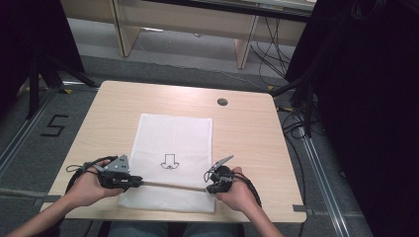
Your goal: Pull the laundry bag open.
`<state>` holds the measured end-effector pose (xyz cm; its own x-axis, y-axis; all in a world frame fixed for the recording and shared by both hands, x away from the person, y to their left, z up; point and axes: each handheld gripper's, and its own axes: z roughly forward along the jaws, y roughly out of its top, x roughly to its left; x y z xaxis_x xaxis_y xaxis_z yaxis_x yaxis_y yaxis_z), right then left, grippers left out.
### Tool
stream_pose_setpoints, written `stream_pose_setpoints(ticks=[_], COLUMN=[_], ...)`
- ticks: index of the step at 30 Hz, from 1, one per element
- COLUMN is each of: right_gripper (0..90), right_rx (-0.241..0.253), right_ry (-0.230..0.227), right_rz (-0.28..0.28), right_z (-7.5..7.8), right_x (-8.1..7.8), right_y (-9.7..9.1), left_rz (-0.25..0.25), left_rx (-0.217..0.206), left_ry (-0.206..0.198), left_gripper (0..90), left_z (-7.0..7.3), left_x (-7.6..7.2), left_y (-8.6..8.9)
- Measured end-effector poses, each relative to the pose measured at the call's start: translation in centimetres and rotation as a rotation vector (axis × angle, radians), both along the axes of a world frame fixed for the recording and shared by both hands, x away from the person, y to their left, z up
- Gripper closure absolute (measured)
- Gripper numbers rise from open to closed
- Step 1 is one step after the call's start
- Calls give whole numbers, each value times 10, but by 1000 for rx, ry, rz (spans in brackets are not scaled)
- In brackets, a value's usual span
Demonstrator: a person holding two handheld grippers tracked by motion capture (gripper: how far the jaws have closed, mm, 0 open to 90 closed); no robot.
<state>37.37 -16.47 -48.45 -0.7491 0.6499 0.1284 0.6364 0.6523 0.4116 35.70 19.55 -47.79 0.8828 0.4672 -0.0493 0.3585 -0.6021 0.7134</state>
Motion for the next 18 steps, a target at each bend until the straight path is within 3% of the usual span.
stream_pose_setpoints(ticks=[4,6,7,18], right_gripper=[900,900,900,900], right_rx=[-1,-1,-1,0], right_ry=[1,1,1,1], right_rz=[0,1,3,1], right_z=[0,0,0,0], right_x=[0,0,0,0], right_y=[0,0,0,0], left_rz=[19,16,3,13], left_rx=[-11,-15,4,-10], left_ry=[8,6,-7,12], left_gripper=[822,822,822,822], left_z=[-1,-1,0,-1], left_x=[-1,-1,-1,-2], left_y=[7,6,7,7])
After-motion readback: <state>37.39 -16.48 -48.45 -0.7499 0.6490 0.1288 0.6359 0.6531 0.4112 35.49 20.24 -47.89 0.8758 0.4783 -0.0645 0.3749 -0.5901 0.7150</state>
